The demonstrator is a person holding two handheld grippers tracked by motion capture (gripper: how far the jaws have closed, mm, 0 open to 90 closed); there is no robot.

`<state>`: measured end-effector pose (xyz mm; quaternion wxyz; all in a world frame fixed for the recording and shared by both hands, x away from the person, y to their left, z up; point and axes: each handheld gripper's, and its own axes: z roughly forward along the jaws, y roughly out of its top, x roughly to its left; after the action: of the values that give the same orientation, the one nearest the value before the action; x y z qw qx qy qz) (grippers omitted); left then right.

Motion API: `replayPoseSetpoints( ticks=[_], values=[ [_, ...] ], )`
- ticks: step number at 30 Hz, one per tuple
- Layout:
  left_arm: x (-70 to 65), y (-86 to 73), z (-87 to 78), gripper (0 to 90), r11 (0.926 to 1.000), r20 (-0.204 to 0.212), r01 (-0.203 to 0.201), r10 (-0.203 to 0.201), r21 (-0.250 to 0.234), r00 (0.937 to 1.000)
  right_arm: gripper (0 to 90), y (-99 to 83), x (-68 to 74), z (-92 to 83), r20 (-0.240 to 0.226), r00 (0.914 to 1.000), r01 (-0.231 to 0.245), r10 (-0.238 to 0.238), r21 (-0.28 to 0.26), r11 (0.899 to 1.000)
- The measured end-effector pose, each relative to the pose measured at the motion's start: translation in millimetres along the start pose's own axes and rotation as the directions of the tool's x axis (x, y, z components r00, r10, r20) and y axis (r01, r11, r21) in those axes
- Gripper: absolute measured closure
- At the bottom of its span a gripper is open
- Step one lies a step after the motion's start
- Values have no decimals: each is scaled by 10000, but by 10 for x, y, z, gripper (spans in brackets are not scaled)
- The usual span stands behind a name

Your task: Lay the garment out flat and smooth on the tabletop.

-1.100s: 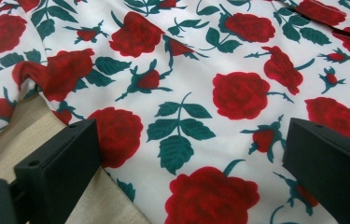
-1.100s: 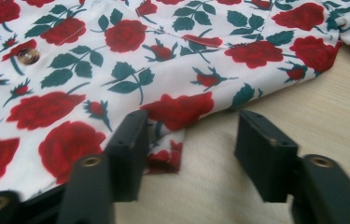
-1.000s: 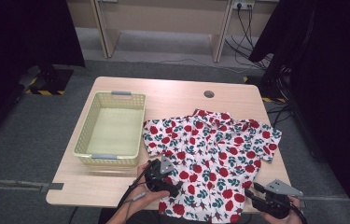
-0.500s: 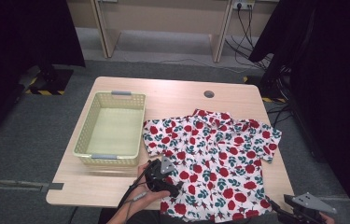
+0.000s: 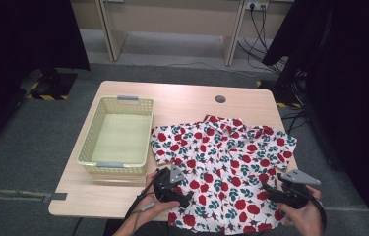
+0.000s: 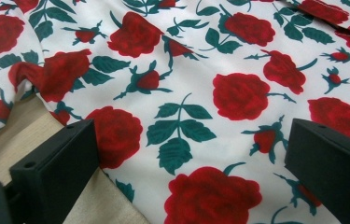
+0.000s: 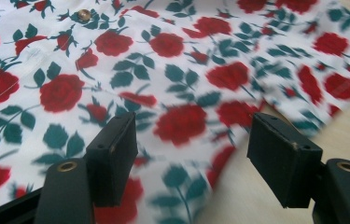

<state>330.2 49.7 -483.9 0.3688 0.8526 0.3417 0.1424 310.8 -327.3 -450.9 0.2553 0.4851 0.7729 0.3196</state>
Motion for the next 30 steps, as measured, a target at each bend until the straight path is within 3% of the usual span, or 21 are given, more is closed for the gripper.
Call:
replayPoseSetpoints(
  ticks=[4,7,8,12,19,23,26,30],
  values=[
    [-31,3,3,21,10000,44,-73,73,-4,10000,332,70,100,197,-377,9991,202,-193,233,9995],
    [-78,2,4,21,9999,160,-154,155,-19,9998,333,8,125,264,-546,9979,375,-340,649,9972],
    [-92,3,6,21,9998,185,-182,182,-29,9997,335,-24,112,260,-627,9979,200,-163,582,9981],
    [-175,2,4,22,9996,302,-291,291,-24,9991,335,-152,26,147,-822,9959,-324,375,626,9975],
    [-355,-1,-16,57,9973,471,-660,675,-329,9966,331,-352,-79,-83,-653,9966,-454,501,716,9964],
    [-262,22,-46,57,9977,255,-449,463,-515,9986,290,-347,-83,-111,-478,9981,-347,383,755,9965],
    [-149,48,-85,54,9977,52,-171,175,-652,9998,268,-288,-52,-98,-642,9968,-450,483,530,9976],
    [-21,92,-51,56,9990,-111,-124,119,-440,9999,253,-145,11,-11,-731,9965,-373,394,299,9989]
  ],
)
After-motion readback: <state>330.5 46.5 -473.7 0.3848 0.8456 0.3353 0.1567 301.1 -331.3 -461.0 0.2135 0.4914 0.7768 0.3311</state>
